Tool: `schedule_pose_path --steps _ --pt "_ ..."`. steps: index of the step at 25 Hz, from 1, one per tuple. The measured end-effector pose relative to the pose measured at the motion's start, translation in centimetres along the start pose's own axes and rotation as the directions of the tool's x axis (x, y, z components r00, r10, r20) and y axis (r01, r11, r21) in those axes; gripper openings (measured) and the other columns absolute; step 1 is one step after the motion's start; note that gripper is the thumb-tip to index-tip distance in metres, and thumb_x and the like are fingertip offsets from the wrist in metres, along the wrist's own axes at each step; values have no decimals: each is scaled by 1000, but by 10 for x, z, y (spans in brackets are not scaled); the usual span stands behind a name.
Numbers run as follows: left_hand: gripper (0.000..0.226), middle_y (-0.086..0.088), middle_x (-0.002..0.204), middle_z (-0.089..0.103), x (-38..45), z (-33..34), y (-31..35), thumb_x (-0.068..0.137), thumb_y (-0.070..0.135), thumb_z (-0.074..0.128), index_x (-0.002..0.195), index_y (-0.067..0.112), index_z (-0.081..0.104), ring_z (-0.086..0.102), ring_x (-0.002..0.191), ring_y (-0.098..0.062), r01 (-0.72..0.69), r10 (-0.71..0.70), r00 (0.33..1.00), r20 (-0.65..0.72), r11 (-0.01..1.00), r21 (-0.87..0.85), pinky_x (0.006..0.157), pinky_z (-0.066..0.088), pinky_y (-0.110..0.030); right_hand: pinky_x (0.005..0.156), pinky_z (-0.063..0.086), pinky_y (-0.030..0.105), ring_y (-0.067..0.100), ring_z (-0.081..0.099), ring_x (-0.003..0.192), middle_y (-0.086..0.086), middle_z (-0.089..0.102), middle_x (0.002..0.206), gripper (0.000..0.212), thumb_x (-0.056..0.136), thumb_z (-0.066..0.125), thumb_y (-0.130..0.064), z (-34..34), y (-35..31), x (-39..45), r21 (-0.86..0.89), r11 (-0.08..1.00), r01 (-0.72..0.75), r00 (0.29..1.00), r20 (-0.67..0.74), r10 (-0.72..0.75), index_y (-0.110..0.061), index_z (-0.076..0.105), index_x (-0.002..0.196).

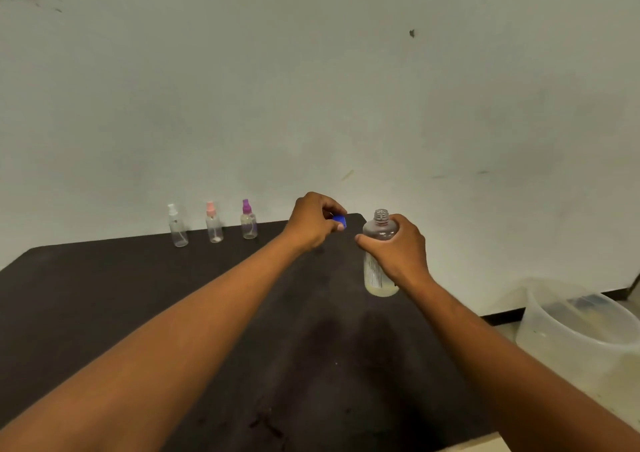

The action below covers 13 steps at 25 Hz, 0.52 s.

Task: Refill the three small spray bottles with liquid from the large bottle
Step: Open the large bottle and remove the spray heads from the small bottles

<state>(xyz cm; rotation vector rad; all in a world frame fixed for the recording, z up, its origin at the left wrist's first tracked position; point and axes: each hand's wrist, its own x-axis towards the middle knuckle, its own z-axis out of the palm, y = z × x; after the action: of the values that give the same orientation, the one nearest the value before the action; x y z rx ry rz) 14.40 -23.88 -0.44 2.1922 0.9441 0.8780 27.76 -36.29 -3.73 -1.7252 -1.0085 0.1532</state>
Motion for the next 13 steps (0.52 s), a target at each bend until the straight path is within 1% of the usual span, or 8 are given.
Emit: schedule_pose_path --steps 2,4,9,11,13 --pt "30 -4 110 76 6 21 -10 80 3 83 109 12 79 69 101 -13 -1 1 1000 29 1000 20 91 52 -21 62 44 19 9 63 78 -11 64 86 38 72 85 -38 -3 13 8 -13 1000 -7 1000 -2 7 -22 63 99" --pt "31 -3 110 76 11 41 -18 80 3 83 110 14 79 69 100 -13 -4 0 998 69 999 55 90 52 -22 63 45 20 9 62 78 -10 64 87 38 72 85 -37 -6 24 15 -31 999 -15 1000 -2 15 -21 63 98" --pt "34 -2 108 76 20 86 -39 79 2 84 110 15 78 69 98 -13 10 -30 985 171 993 118 96 56 -29 69 48 25 11 65 81 -10 65 88 39 72 85 -39 -14 43 32 -32 999 -24 999 -23 23 -20 64 99" --pt "34 -3 107 77 19 99 -49 78 2 84 109 15 79 69 101 -14 19 -52 974 219 988 152 97 54 -29 70 49 25 9 65 81 -10 67 89 38 71 85 -38 -16 48 36 -19 999 -34 999 -38 33 -20 64 97" --pt "33 -3 107 77 17 107 -58 77 2 85 107 15 79 68 104 -15 29 -69 969 236 986 166 97 53 -29 68 47 23 7 65 81 -9 68 88 38 71 86 -38 -16 50 38 -8 999 -43 998 -42 42 -20 64 96"
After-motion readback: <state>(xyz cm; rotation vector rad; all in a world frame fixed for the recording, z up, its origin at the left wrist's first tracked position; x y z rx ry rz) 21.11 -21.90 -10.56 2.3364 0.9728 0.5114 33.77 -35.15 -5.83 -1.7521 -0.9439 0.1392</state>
